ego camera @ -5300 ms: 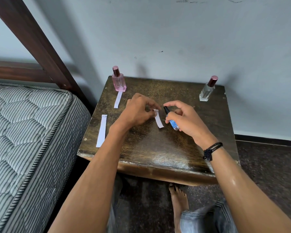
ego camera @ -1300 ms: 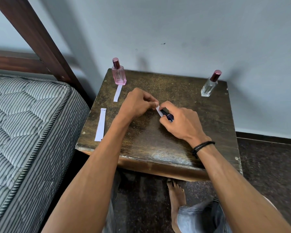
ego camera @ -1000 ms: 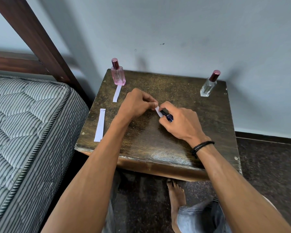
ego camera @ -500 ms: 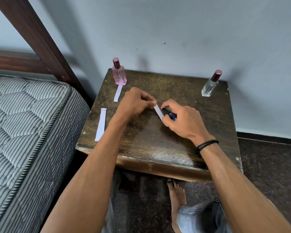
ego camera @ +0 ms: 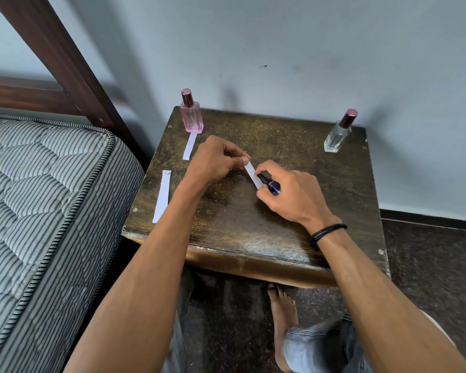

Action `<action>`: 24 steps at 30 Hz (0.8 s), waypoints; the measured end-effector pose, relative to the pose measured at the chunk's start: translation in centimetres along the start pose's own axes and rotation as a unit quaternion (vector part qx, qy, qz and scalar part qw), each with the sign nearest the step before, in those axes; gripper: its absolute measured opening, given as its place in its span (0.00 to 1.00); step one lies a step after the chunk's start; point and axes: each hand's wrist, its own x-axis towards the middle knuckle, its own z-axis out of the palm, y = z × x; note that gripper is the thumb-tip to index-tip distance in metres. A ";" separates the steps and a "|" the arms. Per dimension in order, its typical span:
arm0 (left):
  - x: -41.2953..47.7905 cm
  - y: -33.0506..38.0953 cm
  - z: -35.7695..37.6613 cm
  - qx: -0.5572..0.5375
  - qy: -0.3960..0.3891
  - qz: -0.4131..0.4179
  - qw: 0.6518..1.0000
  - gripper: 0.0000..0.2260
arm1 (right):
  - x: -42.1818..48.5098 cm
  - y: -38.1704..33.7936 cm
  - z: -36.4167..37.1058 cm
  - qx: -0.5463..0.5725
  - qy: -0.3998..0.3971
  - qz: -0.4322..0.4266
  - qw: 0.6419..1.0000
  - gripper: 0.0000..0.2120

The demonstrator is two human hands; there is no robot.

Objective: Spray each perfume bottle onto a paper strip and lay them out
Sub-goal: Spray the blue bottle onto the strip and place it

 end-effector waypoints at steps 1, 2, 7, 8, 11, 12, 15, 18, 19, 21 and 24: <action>0.0 0.0 0.0 0.001 -0.001 -0.001 1.000 0.03 | 0.0 0.0 0.0 -0.003 0.000 0.000 1.000 0.11; 0.0 0.0 0.0 0.000 -0.002 -0.003 1.000 0.03 | 0.0 0.0 0.0 -0.007 -0.001 0.001 1.000 0.11; -0.1 0.0 0.1 -0.004 -0.004 -0.003 1.000 0.03 | 0.0 -0.1 -0.1 -0.016 -0.001 0.002 1.000 0.10; -0.1 0.0 0.1 -0.005 -0.004 -0.003 1.000 0.03 | 0.0 -0.2 -0.1 -0.016 -0.001 0.002 1.000 0.10; -0.1 0.1 0.1 -0.005 -0.005 -0.005 1.000 0.03 | 0.0 -0.2 -0.1 -0.017 0.000 0.001 1.000 0.09; -0.1 0.1 0.1 -0.006 -0.005 -0.005 1.000 0.03 | 0.0 -0.2 -0.1 -0.016 0.000 0.002 1.000 0.09; -0.1 0.1 0.0 -0.005 -0.007 -0.004 1.000 0.03 | 0.0 -0.1 -0.1 -0.016 -0.003 0.001 1.000 0.10; 0.0 0.1 0.0 -0.007 -0.009 -0.005 1.000 0.03 | 0.0 -0.1 -0.2 -0.014 -0.005 0.001 1.000 0.10; -0.1 0.2 0.0 -0.007 -0.010 -0.007 1.000 0.03 | -0.1 -0.1 -0.2 -0.014 -0.003 0.000 1.000 0.10; -0.1 0.2 0.1 -0.009 -0.012 -0.009 1.000 0.03 | -0.1 -0.1 -0.2 -0.009 0.004 0.000 1.000 0.10; -0.1 0.2 0.0 -0.013 -0.012 -0.012 1.000 0.03 | 0.0 -0.1 -0.2 0.002 0.009 0.000 1.000 0.11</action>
